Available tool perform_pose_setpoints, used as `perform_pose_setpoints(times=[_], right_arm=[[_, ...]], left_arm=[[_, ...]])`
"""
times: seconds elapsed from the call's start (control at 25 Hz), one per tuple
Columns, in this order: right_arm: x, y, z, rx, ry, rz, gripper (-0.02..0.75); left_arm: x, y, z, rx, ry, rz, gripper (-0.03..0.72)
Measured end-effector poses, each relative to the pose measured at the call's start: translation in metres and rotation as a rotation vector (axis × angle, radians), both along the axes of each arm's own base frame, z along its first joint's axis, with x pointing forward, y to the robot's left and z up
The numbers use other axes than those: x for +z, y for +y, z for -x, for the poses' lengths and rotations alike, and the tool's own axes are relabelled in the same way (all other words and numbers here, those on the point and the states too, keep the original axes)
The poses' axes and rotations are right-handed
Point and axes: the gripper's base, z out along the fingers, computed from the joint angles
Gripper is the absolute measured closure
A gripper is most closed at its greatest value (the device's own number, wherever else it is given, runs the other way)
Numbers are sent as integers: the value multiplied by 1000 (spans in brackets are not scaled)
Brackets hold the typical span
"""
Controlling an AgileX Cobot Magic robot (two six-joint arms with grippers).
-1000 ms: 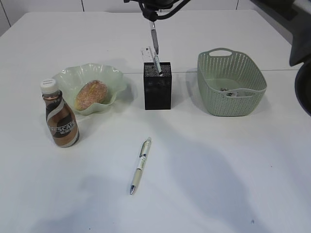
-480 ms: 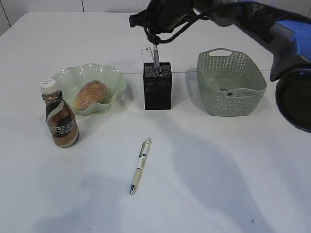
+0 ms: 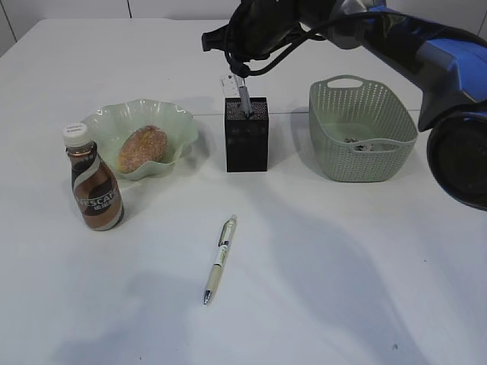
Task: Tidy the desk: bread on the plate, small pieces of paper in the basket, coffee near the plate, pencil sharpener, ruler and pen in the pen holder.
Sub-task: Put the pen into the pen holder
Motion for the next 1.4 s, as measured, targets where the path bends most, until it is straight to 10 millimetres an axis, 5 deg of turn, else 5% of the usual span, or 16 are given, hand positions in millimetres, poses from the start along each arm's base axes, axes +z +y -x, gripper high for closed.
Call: perform_pose_setpoints(times=[0.44, 0.68, 1.4], right_arm=[[5, 0, 2, 9, -7, 3, 671], [53, -6, 16, 17, -77, -12, 672], [99, -17, 40, 8, -67, -10, 672]], left_arm=[[0, 0, 0, 1, -2, 1, 378], [0, 0, 0, 1, -2, 1, 378], [0, 0, 0, 1, -2, 1, 378]])
